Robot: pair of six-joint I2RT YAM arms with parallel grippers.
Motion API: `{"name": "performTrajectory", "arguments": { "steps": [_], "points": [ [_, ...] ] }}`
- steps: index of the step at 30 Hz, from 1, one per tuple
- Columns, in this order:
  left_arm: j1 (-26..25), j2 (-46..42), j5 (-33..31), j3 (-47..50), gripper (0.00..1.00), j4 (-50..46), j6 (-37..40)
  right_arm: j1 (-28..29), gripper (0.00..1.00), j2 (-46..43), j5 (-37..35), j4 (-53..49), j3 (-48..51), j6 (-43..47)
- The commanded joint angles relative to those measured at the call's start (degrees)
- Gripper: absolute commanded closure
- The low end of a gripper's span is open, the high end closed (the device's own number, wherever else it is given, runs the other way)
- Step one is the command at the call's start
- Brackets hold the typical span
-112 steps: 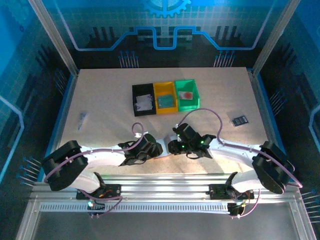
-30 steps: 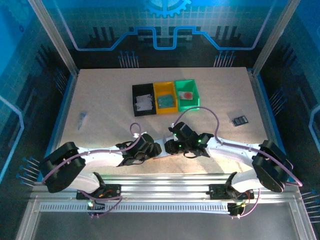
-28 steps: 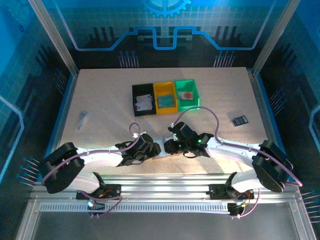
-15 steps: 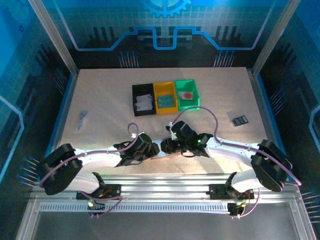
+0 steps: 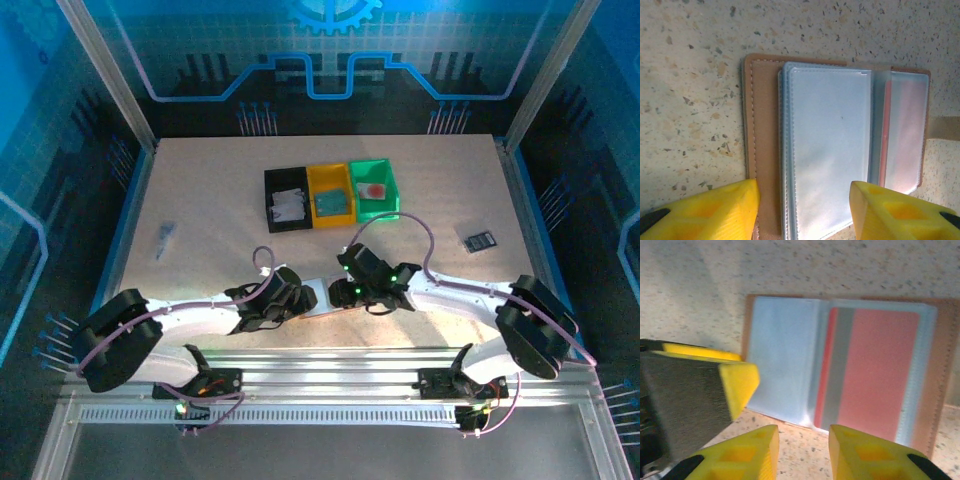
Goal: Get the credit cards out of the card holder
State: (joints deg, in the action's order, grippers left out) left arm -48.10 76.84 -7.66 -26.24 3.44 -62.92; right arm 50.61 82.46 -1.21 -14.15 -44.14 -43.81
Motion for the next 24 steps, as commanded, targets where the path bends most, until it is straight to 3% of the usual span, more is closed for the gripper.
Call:
{"name": "performTrajectory", "arguments": {
  "steps": [1, 24],
  "points": [
    [0.7, 0.01, 0.1, 2.2, 0.48, -3.8, 0.58, -0.33, 0.68, 1.34, -2.4, -2.94, 0.13, -1.85],
    [0.65, 1.89, 1.37, 2.3, 0.48, -2.02, 0.17, -1.29, 0.67, 4.95, -7.12, -3.45, 0.97, -1.48]
  ]
}}
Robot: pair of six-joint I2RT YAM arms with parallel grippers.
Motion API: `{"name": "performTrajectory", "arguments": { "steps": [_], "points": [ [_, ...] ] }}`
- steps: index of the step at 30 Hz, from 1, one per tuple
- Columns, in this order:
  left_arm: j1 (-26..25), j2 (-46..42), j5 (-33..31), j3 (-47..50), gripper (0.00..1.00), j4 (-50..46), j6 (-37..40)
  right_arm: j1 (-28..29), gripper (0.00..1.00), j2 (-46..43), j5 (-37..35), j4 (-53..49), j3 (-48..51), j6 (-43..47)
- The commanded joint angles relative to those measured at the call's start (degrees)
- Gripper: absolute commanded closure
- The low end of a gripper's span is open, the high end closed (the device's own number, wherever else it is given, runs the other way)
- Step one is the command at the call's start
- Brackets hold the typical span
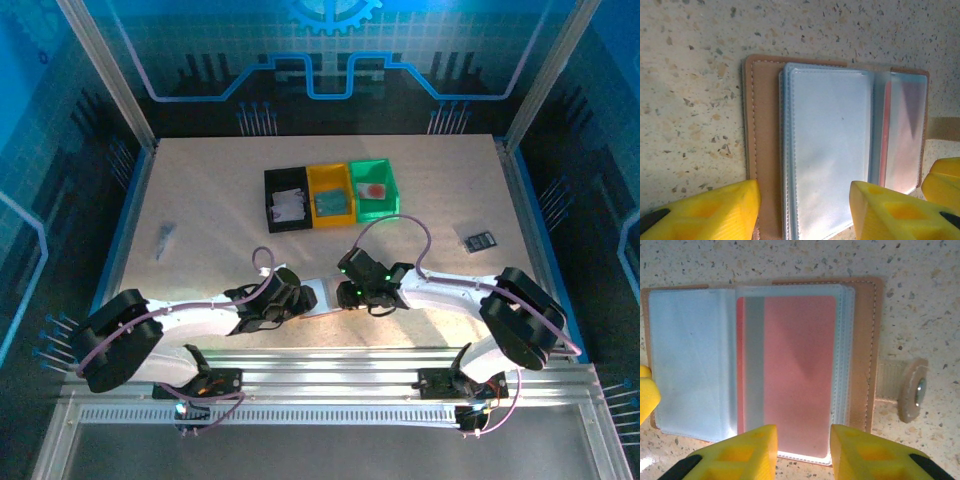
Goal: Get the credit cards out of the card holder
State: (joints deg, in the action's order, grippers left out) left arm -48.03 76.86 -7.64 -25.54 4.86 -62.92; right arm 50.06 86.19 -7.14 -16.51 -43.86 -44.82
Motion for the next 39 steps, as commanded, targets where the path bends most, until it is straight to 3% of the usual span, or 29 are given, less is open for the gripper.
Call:
{"name": "performTrajectory", "arguments": {
  "steps": [1, 15, 39],
  "points": [
    [0.59, 1.89, 1.42, 1.62, 0.48, -3.41, 0.25, -0.73, 0.67, 1.41, -0.97, -0.98, 0.62, -0.51],
    [0.57, 2.54, 1.74, 1.59, 0.48, -3.04, 0.26, -0.9, 0.68, 3.63, 1.98, 1.66, 0.29, -0.52],
    [0.55, 3.7, 2.35, 2.16, 0.48, -1.5, -0.14, -0.92, 0.86, -0.41, 5.15, 7.27, 2.2, -0.85]
  ]
}}
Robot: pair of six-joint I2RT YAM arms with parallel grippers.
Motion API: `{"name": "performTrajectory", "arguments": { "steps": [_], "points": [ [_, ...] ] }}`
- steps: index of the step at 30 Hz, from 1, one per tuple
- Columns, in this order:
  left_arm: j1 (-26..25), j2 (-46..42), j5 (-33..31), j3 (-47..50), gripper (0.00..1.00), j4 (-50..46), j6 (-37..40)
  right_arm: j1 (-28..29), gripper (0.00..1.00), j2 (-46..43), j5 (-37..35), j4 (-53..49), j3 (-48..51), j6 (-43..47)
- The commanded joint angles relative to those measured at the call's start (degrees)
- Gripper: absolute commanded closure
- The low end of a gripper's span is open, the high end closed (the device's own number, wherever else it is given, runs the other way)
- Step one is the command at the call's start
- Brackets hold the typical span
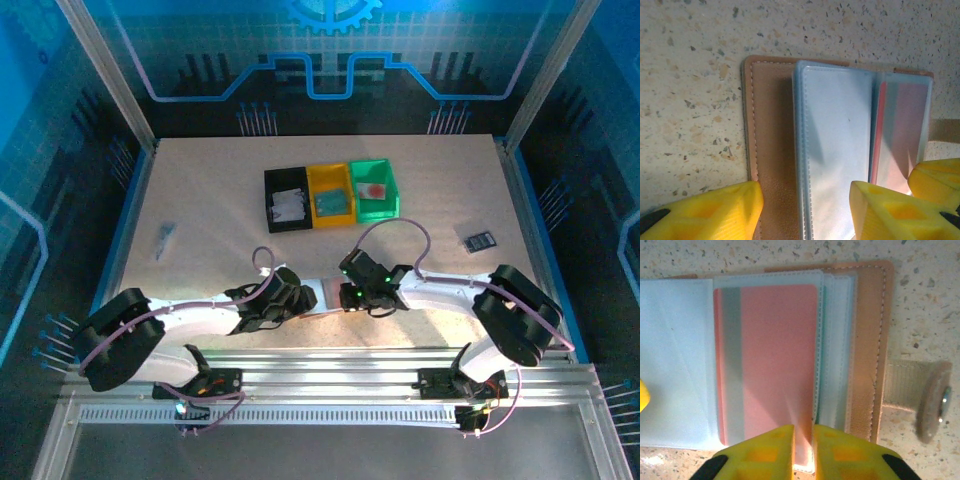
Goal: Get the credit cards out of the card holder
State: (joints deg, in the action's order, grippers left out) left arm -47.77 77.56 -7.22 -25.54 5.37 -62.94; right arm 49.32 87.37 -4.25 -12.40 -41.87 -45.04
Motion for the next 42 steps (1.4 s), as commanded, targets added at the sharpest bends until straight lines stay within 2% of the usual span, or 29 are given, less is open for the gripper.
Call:
{"name": "performTrajectory", "arguments": {
  "steps": [1, 24, 34, 42],
  "points": [
    [0.31, 3.01, 1.95, 2.16, 0.48, -1.94, -0.18, -0.1, 0.86, -1.74, 2.26, 3.31, 0.32, -0.64],
    [0.27, 3.21, 1.94, 2.34, 0.48, -1.47, -0.21, 1.65, 0.97, -3.53, 2.66, 3.81, -0.77, 0.31],
    [0.36, 3.27, 1.92, 2.45, 0.48, -1.38, -0.24, 3.02, 0.97, -3.54, 4.53, 6.35, -1.37, 1.58],
    [0.33, 3.12, 1.86, 2.6, 0.48, -1.28, -0.25, 3.87, 0.9, -2.88, 5.83, 7.95, -1.68, 1.98]
  ]
}}
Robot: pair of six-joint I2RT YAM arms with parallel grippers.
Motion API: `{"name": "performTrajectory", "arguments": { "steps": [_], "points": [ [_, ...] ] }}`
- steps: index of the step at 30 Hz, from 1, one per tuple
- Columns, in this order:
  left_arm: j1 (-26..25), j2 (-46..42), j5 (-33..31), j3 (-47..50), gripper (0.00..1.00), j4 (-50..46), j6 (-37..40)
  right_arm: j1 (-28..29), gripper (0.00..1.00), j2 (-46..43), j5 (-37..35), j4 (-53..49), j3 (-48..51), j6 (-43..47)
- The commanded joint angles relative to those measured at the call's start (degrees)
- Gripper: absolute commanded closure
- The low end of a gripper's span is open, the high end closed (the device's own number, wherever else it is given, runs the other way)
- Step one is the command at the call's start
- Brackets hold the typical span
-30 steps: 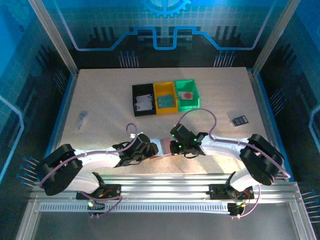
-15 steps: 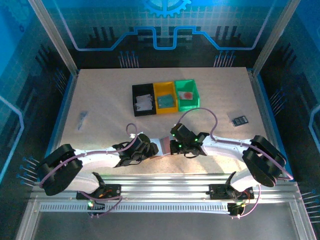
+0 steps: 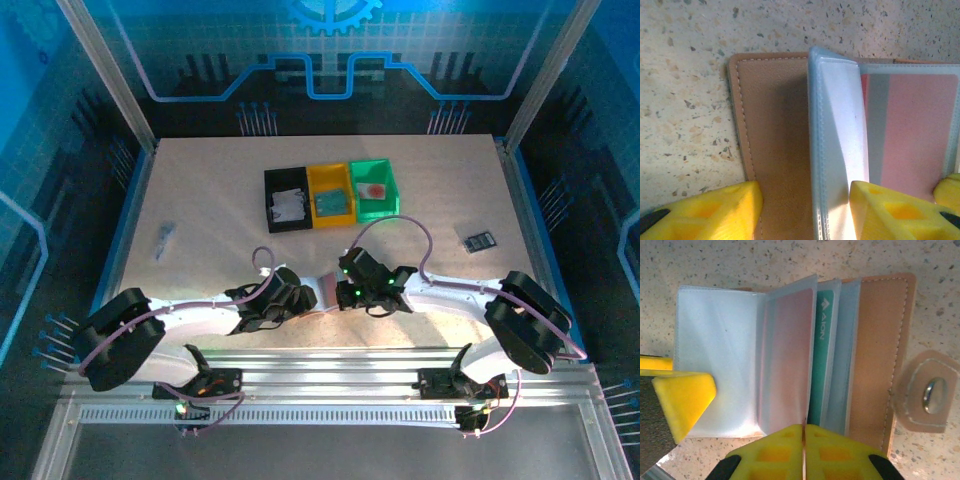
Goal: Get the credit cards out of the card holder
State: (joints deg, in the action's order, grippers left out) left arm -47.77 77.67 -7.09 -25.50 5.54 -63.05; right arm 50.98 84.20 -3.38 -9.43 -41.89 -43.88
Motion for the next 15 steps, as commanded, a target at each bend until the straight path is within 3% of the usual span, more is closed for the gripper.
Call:
{"name": "performTrajectory", "arguments": {
  "steps": [1, 15],
  "points": [
    [0.31, 2.93, 1.73, 2.56, 0.48, -1.52, -0.11, 2.34, 0.9, 0.26, 4.98, 4.92, -1.7, 0.81],
    [0.65, 1.08, 0.9, 2.7, 0.48, -3.24, 0.64, 2.54, 0.86, 0.96, 6.19, 5.39, -2.07, 1.07]
  ]
}}
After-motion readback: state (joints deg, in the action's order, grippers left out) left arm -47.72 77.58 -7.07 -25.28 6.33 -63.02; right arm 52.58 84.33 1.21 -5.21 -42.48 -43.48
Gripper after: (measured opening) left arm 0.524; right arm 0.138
